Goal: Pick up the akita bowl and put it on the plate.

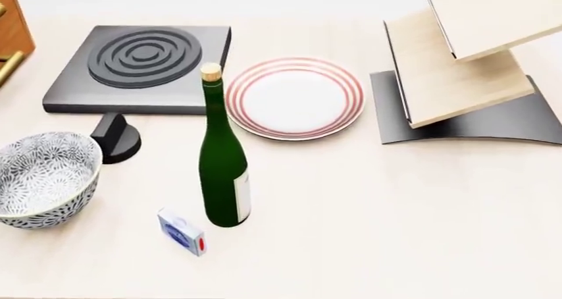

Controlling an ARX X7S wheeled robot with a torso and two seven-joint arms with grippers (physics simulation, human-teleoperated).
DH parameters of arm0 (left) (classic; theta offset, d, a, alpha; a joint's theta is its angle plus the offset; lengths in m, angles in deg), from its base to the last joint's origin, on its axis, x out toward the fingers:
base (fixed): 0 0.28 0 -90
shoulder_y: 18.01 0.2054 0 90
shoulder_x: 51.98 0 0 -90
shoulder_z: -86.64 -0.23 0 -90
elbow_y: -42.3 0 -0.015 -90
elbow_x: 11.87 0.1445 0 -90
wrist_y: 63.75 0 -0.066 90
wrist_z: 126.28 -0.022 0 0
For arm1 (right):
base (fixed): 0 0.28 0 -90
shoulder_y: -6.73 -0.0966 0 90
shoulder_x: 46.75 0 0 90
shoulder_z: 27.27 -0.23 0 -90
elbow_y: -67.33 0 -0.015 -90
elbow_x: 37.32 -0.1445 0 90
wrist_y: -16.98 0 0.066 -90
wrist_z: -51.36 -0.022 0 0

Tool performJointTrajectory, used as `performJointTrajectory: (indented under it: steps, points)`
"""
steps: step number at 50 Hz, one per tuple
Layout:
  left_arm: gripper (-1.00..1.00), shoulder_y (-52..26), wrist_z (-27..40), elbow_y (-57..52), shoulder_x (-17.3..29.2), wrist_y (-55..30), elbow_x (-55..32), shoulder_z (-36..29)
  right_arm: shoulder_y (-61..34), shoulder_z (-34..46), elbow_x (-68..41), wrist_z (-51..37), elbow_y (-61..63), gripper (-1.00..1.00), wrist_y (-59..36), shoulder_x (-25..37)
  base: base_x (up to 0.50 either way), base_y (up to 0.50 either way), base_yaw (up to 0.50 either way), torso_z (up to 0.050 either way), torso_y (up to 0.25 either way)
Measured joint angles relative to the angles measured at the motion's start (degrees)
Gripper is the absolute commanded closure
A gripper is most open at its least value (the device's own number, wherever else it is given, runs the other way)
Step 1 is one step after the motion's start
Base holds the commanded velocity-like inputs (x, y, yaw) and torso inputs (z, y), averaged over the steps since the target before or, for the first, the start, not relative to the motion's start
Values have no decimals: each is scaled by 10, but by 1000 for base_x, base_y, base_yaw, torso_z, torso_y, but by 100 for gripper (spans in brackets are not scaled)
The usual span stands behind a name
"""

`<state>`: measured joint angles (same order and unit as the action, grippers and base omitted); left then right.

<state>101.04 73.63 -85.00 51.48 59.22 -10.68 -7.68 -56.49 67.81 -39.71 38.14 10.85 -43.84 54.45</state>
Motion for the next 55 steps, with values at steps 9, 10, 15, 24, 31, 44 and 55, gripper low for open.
performJointTrajectory:
  steps: [9, 10, 15, 24, 31, 44, 55]
  points:
    - [-100, 0, 3, 0, 2, 2, 2, -2, 0, 3, 4, -4, -1, -100, 2, 2, 202, 0, 0, 0, 0]
    - [-100, 0, 3, 0, 3, 2, 3, -2, 0, 3, 4, -4, -1, -100, 3, 3, 203, 0, 0, 0, 0]
    - [-100, 0, 5, 1, 4, 3, 3, -4, 0, 4, 5, -7, -2, -100, 3, 4, 203, 0, 0, 0, 0]
    - [-100, 1, 7, 2, 7, 4, 4, -6, -2, 7, 6, -11, -4, -100, 2, 6, 202, 0, 0, 0, 0]
    - [-100, 1, 9, 2, 9, 5, 5, -8, -3, 9, 6, -14, -4, -100, 0, 9, 201, 0, 0, 0, 0]
    - [-100, 1, 13, 3, 12, 6, 6, -10, -5, 12, 5, -20, -5, -100, -3, 13, 201, 0, 0, 0, 0]
    - [-100, 0, 16, 2, 15, 4, 8, -13, -8, 14, 4, -24, -4, -100, -7, 17, 202, 0, 0, 0, 0]
